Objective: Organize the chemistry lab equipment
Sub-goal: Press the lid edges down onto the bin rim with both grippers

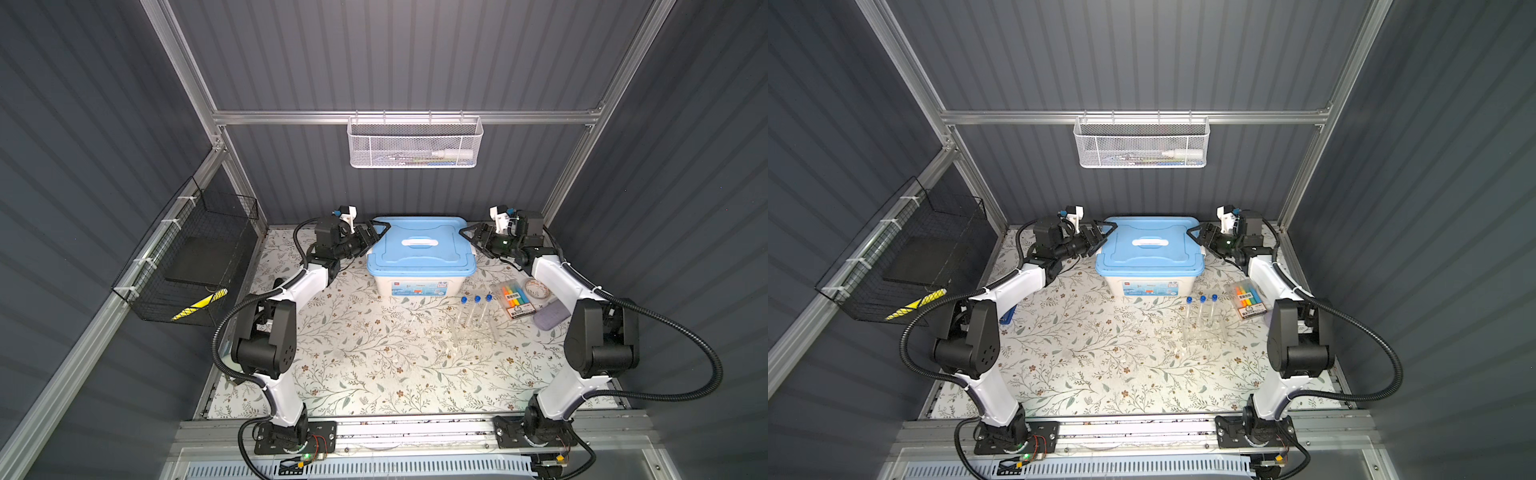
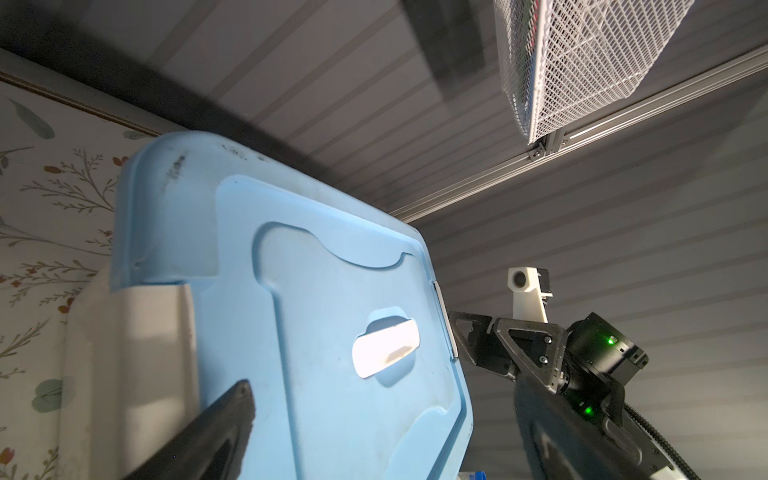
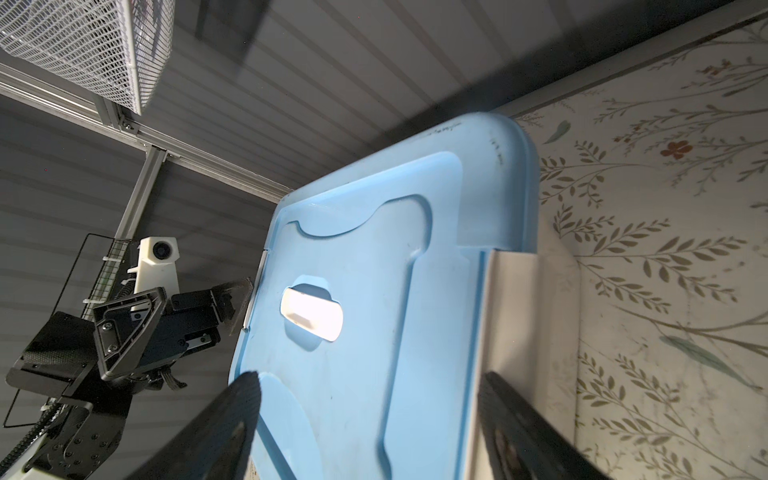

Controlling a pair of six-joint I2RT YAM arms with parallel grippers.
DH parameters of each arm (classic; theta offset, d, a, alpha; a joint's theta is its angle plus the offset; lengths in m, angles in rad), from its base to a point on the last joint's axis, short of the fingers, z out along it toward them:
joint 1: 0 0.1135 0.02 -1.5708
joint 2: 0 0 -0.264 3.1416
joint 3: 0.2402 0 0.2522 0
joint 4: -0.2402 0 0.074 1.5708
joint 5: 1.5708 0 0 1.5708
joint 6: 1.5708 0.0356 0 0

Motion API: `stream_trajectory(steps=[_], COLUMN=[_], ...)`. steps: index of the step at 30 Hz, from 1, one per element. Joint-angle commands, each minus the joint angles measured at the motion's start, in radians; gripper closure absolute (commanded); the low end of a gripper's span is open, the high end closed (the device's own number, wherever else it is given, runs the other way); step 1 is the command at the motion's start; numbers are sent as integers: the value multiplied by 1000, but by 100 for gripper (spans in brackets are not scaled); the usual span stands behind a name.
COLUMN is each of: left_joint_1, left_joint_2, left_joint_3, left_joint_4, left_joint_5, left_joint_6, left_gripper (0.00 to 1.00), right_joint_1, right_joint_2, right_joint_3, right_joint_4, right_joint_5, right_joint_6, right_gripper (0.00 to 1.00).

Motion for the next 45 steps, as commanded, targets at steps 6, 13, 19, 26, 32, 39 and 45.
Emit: stream_trajectory(steps=[6,13,19,26,32,39,45], left_joint_1=[-14,-15,-15,-16,-15,-15,-15], left_joint_2=[67,76,82,93,103,100,93], left_joint_3=[-15,-18,-19,-22,-21,-27,-23], left_joint_4=[-90,-85,-83,-78,-73,-74,-88], left_joint_5=[23,23,23,23,24,20,14], left_joint_6=[10,8,9,5,0,1,10], left_gripper=[1,0,1,1,1,1,1], right_joint_1=[46,58,73,86,99,104,94], right_joint_2=[54,69,82,81,86,75,50], right_joint_3=[3,6,10,4,4,-5,-12], right_joint_4=[-88,-90,-93,-81,-69,-73,-70], right_joint_5=[-7,-2,-1,-9,-27,-2,40], right_joint_6=[-4,-2,-3,10,25,21,7], right_gripper=[16,16,16,17,19,18,14])
